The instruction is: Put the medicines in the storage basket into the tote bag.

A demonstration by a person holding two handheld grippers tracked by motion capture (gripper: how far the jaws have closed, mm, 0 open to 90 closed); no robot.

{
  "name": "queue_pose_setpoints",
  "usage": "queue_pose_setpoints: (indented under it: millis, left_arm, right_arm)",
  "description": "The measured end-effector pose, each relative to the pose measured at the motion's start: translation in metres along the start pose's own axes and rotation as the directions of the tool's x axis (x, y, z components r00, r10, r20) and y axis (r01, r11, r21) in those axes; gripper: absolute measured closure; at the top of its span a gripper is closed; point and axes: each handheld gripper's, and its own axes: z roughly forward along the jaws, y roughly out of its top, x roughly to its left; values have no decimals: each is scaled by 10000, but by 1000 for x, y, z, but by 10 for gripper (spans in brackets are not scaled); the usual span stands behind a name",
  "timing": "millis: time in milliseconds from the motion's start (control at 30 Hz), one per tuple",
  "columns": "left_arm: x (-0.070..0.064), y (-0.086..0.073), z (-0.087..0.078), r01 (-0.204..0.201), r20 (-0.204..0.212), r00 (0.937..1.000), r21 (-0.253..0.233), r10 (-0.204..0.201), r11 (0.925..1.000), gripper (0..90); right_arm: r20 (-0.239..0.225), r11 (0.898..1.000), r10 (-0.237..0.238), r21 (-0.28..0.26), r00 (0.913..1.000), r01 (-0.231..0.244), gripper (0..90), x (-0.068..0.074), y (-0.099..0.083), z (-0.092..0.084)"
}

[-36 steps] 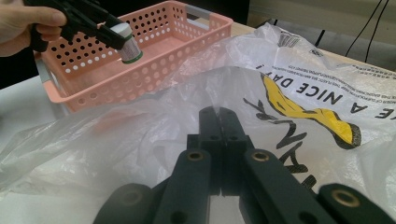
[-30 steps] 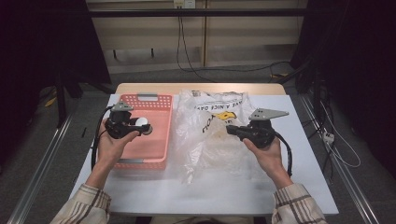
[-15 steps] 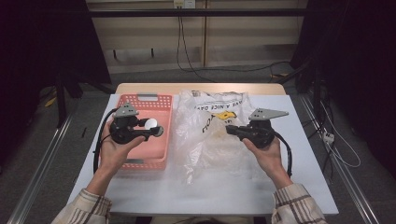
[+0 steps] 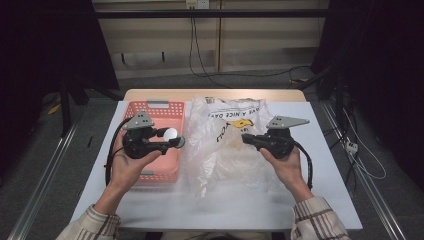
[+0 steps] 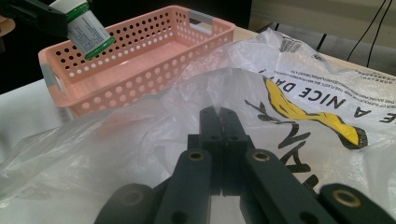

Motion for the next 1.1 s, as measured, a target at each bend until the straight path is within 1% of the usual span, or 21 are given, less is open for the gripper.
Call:
queue_pose_setpoints:
  millis: [33,167,200,233,300,333,433,600,667,733,767,833,867,967,1033,1067,1100]
  left_arm:
    - [-2,1,0,-113,15,9999,-24,113,9999,511]
    - [-10,4,1,-54,310,9995,-182,60,9998,510]
    - [-11,5,1,-179,322,9993,-192,186,9997,511]
    - [-14,5,1,-128,383,9992,-209,136,9997,510]
    - [-19,8,1,-232,569,9981,-196,243,9995,510]
    - [-20,9,1,-425,600,9972,-225,438,9988,510]
    - [-29,11,3,-491,928,9944,-275,515,9984,510]
    - [-46,13,13,-654,1359,9884,-186,674,9977,510]
    - [-52,14,16,-764,1412,9869,-138,776,9970,510]
    - [-59,16,19,-802,1517,9850,-193,822,9966,510]
    - [-63,18,20,-916,1562,9833,-188,935,9956,510]
    - [-70,20,22,-995,1710,9799,-280,1028,9946,510]
    - [-74,21,23,-1088,1723,9787,-237,1112,9938,510]
    - [-81,22,28,-1111,1866,9757,-290,1145,9934,510]
    - [-85,21,35,-1096,1823,9767,-284,1129,9936,510]
    - [-88,21,40,-1096,1891,9756,-192,1112,9938,510]
    - [-90,21,44,-1111,2011,9732,-135,1115,9937,510]
  right_arm:
    - [-5,10000,-15,-8,10000,15,900,0,0,0]
    - [-32,10000,-18,-24,10000,18,900,1,1,0]
    - [-35,10000,-26,-24,10000,25,900,1,1,0]
    - [-43,10000,-24,-21,10000,24,900,1,1,0]
    - [-61,10000,-23,-19,10000,23,900,1,1,0]
    - [-66,10000,-19,-16,10000,19,900,1,1,0]
    - [-55,10000,-53,-12,10000,53,900,1,1,0]
    - [-60,10000,-89,19,9999,89,900,2,2,1]
    - [-54,10000,-98,17,9999,98,900,2,2,1]
    - [-59,10000,-97,16,9999,97,900,3,2,1]
    - [-59,9999,-101,13,9999,101,900,3,2,1]
    - [-63,9999,-100,11,9999,100,900,3,2,1]
    - [-58,9999,-112,-1,9999,112,900,2,2,0]
    - [-69,10000,-80,-15,9999,80,900,2,2,0]
    - [-59,10000,-72,-2,10000,72,900,2,2,0]
    - [-64,10000,-65,14,10000,65,900,2,2,0]
    - [-67,10000,-83,22,9999,84,900,2,2,1]
